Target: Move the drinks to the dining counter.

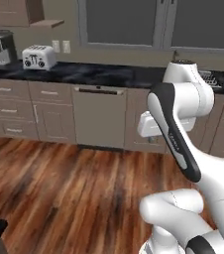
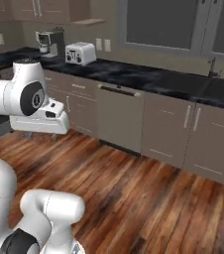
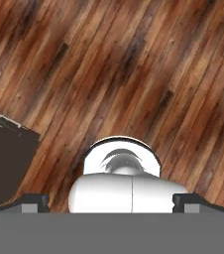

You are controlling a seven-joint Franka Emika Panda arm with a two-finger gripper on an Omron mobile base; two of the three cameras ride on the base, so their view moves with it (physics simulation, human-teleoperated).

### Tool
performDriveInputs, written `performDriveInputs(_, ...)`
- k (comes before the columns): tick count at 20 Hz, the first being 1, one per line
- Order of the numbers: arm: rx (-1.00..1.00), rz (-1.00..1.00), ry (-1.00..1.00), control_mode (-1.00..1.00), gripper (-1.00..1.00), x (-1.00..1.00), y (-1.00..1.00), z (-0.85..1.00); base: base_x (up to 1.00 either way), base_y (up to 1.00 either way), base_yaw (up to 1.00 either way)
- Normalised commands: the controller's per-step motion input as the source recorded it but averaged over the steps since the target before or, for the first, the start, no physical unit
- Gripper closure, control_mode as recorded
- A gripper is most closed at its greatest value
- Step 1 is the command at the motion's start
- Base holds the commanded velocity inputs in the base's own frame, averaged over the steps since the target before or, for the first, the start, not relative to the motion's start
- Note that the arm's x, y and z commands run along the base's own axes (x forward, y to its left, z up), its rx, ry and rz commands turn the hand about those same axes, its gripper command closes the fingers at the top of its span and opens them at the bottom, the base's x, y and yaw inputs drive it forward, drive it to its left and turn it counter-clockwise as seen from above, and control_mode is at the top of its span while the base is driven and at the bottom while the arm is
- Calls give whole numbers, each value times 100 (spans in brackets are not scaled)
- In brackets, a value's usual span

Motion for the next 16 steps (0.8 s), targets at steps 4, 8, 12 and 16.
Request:
performDriveInputs(4,0,0,0,100,-100,0,0,0,0,-26,-96)
performDriveInputs(8,0,0,0,100,-100,0,0,0,0,-46,-91)
performDriveInputs(12,0,0,0,100,-100,0,0,0,0,-61,-88)
performDriveInputs(16,0,0,0,100,-100,0,0,0,6,-29,-86)
